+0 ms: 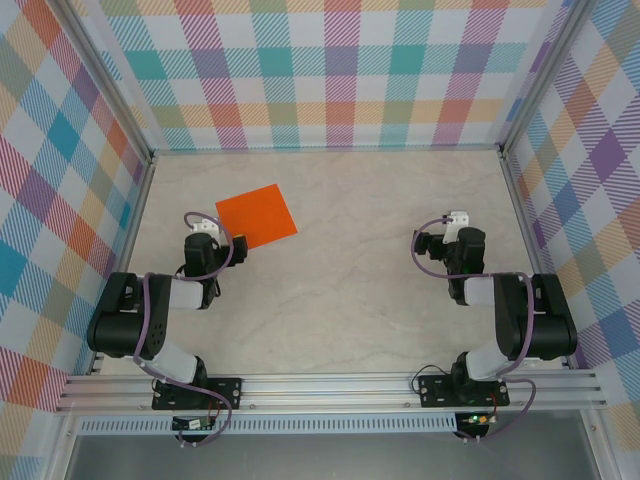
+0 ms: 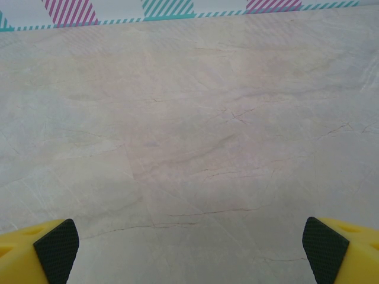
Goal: Fold a paper plane with a square sheet of paper (pick it up from the middle)
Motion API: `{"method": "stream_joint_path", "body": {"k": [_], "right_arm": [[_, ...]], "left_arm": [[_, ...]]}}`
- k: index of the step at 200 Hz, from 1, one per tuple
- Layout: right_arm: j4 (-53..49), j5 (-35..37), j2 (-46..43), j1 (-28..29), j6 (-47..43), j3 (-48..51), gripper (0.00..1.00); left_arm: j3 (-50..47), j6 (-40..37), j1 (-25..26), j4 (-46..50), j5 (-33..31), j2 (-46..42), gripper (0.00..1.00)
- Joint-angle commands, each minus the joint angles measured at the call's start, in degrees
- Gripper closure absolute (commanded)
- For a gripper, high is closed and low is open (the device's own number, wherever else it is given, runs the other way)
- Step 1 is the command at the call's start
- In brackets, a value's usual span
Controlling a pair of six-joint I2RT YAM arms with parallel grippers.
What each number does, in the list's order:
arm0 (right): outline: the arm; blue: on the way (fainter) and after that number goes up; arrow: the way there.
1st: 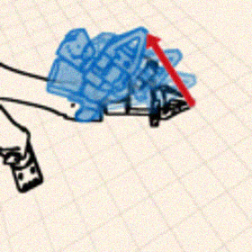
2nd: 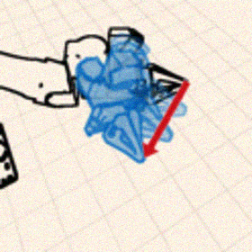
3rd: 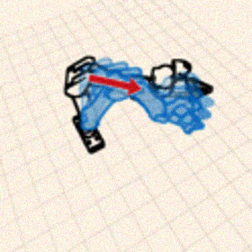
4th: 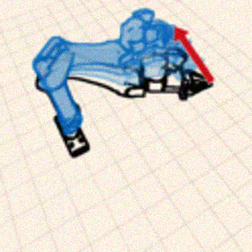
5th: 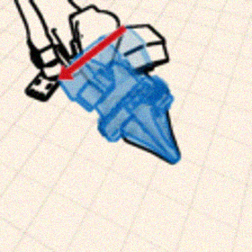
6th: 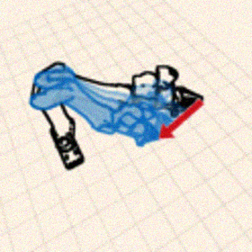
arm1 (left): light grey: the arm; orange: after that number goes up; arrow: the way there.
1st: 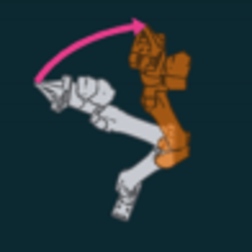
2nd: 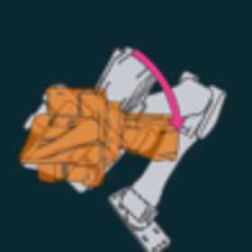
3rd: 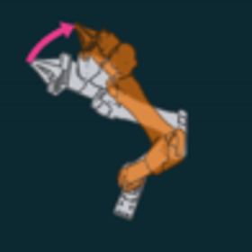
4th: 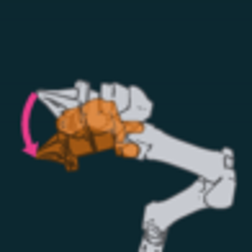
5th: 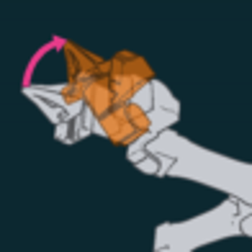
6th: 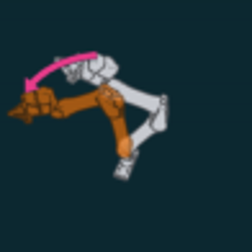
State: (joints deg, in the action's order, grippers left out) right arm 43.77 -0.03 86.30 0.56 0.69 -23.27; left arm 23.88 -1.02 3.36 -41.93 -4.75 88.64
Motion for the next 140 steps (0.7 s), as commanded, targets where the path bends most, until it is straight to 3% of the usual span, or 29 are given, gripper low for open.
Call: {"method": "stream_joint_path", "body": {"k": [1,29,71,114,140], "right_arm": [[-6.06,2.07,-6.83,-0.29,0.95,-1.64,0.0],[-21.36,5.13,-16.92,-0.29,5.71,-5.95,0.0],[-50.61,1.93,-17.2,-0.23,18.62,-21.36,0.0],[-58.81,-13.53,-9.53,0.31,27.5,-29.64,0.0],[-61.1,-16.69,-6.7,2.4,29.16,-32.37,0.0]], "left_arm": [[4.38,1.28,0.26,8.2,-4.2,-6.17,0.0],[12.19,9.06,0.25,25.49,-8.21,-11.86,0.0],[27.64,22.18,1.28,44.6,1.67,-7.13,0.0],[45.1,31.57,4.53,58.85,5.11,9.28,0.0],[52.93,33.69,6.06,64.19,5.49,17.94,0.01]]}}
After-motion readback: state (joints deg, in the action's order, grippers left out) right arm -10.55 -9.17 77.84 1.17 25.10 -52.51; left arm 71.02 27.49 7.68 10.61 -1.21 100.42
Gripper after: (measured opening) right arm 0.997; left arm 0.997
